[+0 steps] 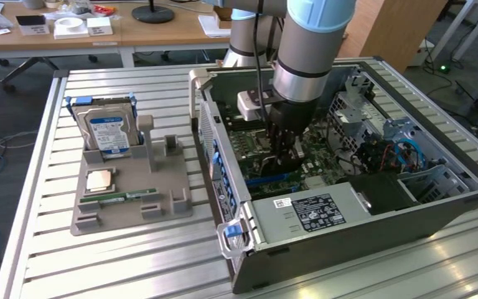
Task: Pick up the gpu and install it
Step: 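Insert the gpu into the slot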
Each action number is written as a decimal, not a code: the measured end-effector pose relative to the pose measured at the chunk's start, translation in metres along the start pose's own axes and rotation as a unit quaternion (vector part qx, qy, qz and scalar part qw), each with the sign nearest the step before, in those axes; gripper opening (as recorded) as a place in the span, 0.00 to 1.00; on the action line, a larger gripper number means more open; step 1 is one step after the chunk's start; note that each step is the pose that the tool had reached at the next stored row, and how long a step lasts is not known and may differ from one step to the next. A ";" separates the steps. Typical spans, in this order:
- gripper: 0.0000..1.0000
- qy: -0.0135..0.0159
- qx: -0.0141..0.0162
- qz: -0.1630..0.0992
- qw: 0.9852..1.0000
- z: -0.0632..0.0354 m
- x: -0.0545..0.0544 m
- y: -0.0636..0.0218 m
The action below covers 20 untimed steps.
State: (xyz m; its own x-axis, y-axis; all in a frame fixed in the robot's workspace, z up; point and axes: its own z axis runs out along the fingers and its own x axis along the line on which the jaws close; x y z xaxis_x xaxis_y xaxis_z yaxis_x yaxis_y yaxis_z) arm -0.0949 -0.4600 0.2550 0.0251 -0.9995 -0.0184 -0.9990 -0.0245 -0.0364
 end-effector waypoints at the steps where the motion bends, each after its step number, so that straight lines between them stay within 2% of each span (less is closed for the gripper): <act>1: 0.26 0.000 0.000 0.000 1.000 0.0005 0.000 0.0001; 20: 0.26 0.000 0.000 0.000 1.000 0.0034 0.000 0.0004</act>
State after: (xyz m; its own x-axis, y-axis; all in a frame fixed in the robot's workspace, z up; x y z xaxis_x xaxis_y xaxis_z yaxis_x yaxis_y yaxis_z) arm -0.0953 -0.4600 0.2516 0.0252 -0.9995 -0.0185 -0.9990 -0.0244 -0.0374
